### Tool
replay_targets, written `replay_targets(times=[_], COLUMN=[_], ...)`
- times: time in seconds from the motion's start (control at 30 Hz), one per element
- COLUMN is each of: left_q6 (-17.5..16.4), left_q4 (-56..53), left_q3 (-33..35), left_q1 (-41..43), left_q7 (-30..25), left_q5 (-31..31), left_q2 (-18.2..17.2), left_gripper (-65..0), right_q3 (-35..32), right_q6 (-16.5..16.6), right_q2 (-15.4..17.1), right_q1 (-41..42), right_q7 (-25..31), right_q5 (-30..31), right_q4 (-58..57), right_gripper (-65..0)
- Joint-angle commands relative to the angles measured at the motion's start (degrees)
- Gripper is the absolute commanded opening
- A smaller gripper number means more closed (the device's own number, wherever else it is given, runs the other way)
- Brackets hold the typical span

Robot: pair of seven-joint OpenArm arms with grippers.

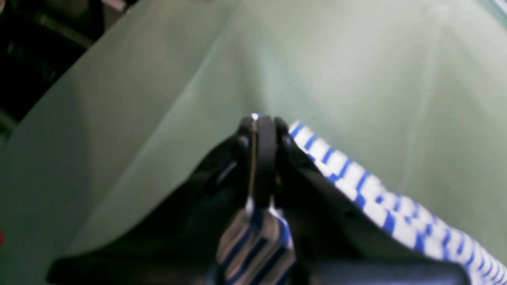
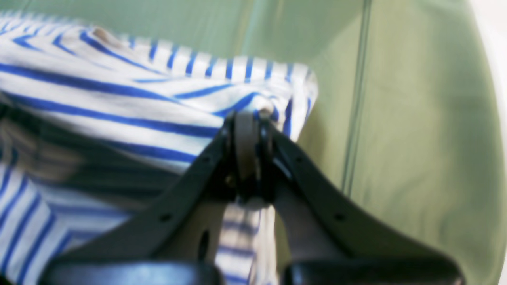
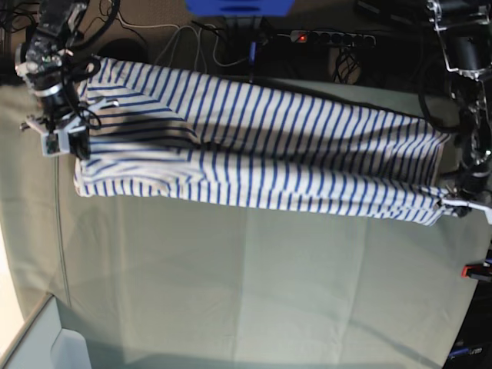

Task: Layout the t-shirt on the table in an organized manner, then fold the t-shirt properly
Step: 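Pull the folded strip with both grippers to straighten it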

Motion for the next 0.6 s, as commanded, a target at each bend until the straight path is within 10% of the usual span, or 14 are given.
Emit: replay_targets(times=[0.0,0.57], left_q6=[0.29,0.21], left_q4=[1.18,0.56], left_q3=[-0.93,-2.6], left_q1=[-0.48,3.13], left_q7=[-0.92,1.01], left_q5=[-0.04,0.58], left_q2=[-1.26,-1.34], left_gripper=[-65.0,-65.0], right_q3=[0.22,-4.0], right_q6=[0.12,0.12], right_q2=[0.49,-2.68], right_q1=[-0.23,-13.76], right_q7=[3.57,15.35], right_q5=[1.35,1.18], right_q4=[1.14,0.7], right_gripper=[-65.0,-65.0])
